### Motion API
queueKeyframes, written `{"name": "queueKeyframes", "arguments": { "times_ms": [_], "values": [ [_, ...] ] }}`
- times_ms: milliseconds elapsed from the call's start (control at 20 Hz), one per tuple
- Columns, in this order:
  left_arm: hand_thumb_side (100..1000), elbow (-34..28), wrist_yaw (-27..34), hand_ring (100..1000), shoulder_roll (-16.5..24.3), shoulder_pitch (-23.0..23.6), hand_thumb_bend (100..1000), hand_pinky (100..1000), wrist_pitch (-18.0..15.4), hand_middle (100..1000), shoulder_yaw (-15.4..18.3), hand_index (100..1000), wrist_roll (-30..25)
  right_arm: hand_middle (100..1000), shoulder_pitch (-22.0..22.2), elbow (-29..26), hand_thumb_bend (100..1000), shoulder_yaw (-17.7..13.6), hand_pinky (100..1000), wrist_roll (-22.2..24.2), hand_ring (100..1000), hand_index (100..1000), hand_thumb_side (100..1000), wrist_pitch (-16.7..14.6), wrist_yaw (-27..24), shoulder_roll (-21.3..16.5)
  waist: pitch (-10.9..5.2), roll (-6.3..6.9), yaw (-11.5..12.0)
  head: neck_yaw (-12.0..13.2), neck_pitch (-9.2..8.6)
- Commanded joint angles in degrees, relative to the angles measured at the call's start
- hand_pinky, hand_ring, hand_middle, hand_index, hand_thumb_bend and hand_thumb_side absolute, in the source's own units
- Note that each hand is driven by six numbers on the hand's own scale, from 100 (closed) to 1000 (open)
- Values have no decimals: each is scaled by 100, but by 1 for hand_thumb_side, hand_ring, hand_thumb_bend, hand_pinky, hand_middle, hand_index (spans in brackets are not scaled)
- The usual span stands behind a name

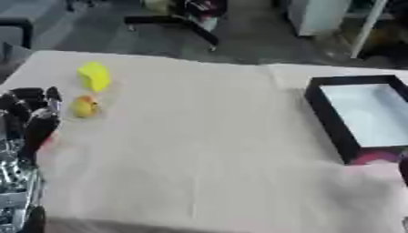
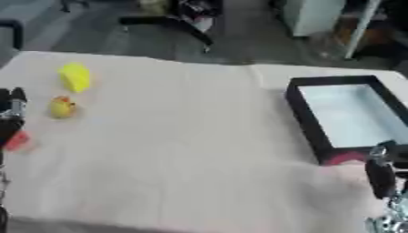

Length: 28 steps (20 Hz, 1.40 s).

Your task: Pick up the objects with one hand, pass them to the other hand, and then place them into the box on the other side of the table.

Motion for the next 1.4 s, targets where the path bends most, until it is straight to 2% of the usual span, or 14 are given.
{"name": "queueKeyframes", "arguments": {
  "times_ms": [50, 300, 350, 400, 500, 600, 700, 850, 900, 950, 1050, 1150, 1400],
  "values": [
    [100, -97, -3, 464, 55, -29, 304, 701, -3, 464, 34, 544, -18, 499, -45, -124, 100, 12, 444, -17, 496, 804, 356, -3, 10, -85, -14, 5, -1, -10, 30],
    [100, -86, -88, 470, 92, -45, 315, 705, 39, 473, 63, 559, -41, 499, -47, -118, 100, 15, 444, -14, 497, 804, 355, 2, 12, -85, -15, 2, -11, 12, 30],
    [100, -59, -249, 492, 253, -67, 345, 723, 85, 504, 96, 604, -120, 499, -47, -114, 100, 15, 444, -9, 497, 804, 355, 5, 15, -93, -22, 4, -17, 38, 30],
    [100, -15, -458, 492, 412, -100, 345, 723, 139, 504, 139, 604, -246, 499, -46, -109, 100, 12, 444, -7, 497, 804, 355, 9, 18, -100, -28, 6, -20, 59, 30],
    [100, 214, -1196, 565, 1306, -172, 332, 775, 179, 591, 155, 713, -768, 499, -35, -100, 100, -8, 444, -21, 497, 804, 355, 22, 26, -139, -50, 51, -30, 153, 30],
    [100, 736, -1972, 591, 2366, -291, 328, 789, 83, 620, 57, 750, -1508, 499, -14, -91, 100, -18, 444, -39, 497, 804, 356, 30, 41, -181, -83, 113, -35, 247, 30],
    [162, 1427, -2575, 661, 3381, -435, 286, 816, -113, 691, -161, 810, -2284, 499, 7, -79, 100, -4, 443, -35, 497, 804, 357, 23, 56, -216, -116, 173, -45, 350, 30],
    [166, 2590, -3110, 713, 4673, -834, 148, 830, -595, 718, -709, 810, -3292, 499, 43, -52, 100, 41, 443, 4, 498, 805, 358, 7, 66, -270, -166, 245, -68, 601, 30],
    [158, 2987, -3181, 731, 4974, -1010, 100, 835, -794, 727, -945, 813, -3537, 499, 48, -45, 100, 54, 443, 17, 498, 805, 359, 1, 69, -284, -179, 262, -84, 704, 30],
    [159, 3376, -3232, 742, 5215, -1183, 100, 837, -1011, 732, -1215, 817, -3765, 499, 49, -41, 100, 65, 443, 27, 498, 805, 358, -4, 74, -296, -190, 279, -107, 814, 30],
    [159, 4031, -3372, 742, 5490, -1524, 100, 837, -1425, 726, -1677, 811, -4123, 500, 48, -36, 100, 73, 443, 36, 498, 805, 359, -9, 84, -313, -206, 300, -144, 963, 30],
    [154, 4475, -3568, 730, 5545, -1817, 100, 833, -1776, 710, -1983, 796, -4308, 500, 44, -36, 100, 74, 443, 35, 499, 805, 359, -9, 91, -320, -215, 310, -172, 1064, 30],
    [162, 5042, -4059, 735, 5355, -2239, 100, 836, -2375, 709, -2382, 792, -4354, 499, 38, -37, 100, 78, 443, 32, 499, 805, 359, -12, 91, -321, -214, 319, -200, 1110, 30]
  ]
}}
